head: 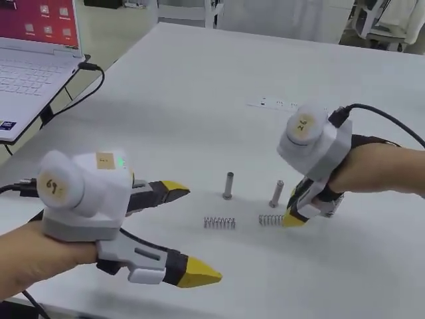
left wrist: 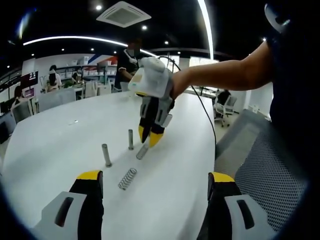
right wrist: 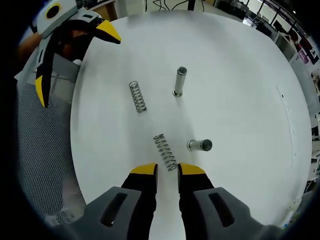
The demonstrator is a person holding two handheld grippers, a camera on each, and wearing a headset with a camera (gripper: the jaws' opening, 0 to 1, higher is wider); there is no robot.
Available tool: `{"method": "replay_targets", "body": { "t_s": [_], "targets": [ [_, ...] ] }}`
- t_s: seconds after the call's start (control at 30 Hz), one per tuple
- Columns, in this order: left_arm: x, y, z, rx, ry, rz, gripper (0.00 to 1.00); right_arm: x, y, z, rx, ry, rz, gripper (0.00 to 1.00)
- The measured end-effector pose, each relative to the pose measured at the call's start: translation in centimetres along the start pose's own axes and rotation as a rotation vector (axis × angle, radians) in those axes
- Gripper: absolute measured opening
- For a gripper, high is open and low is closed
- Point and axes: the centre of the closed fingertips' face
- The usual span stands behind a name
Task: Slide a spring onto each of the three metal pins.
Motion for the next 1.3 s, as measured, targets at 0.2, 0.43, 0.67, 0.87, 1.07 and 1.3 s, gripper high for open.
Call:
{"method": "replay_targets", "body": {
  "t_s": [0.2, 0.43, 0.67, 0.87, 1.07, 1.3],
  "targets": [
    [0.0, 0.0, -0.1, 0.004, -0.001, 0.0, 0.83, -0.5, 0.1, 1.0, -0.01, -0.008, -0.014, 0.13],
    [0.0, -0.1, -0.1, 0.005, 0.001, -0.003, 0.82, -0.8, 0.1, 1.5, -0.014, -0.001, -0.014, 0.13],
    [0.1, -0.2, -0.2, 0.003, 0.003, -0.009, 0.82, -0.6, -0.1, 1.9, -0.009, 0.003, -0.022, 0.11],
    [0.1, -0.3, -0.1, 0.004, 0.001, -0.011, 0.81, -0.5, -0.2, 1.9, -0.006, 0.011, -0.017, 0.1],
    [0.1, -0.2, 0.0, 0.002, -0.002, -0.012, 0.81, -0.1, -0.5, 1.8, 0.004, 0.022, -0.019, 0.1],
    [0.0, -0.2, 0.0, 0.003, -0.005, -0.01, 0.8, 0.8, -0.7, 1.7, 0.017, 0.044, -0.013, 0.09]
  ]
}}
Point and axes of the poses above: the centre of the closed fingertips' face, and the gripper's own axes: z roughly forward along the fingers, x roughly to its left, y roughly out of its top, and after that the axes turned 4 degrees about x, right-handed
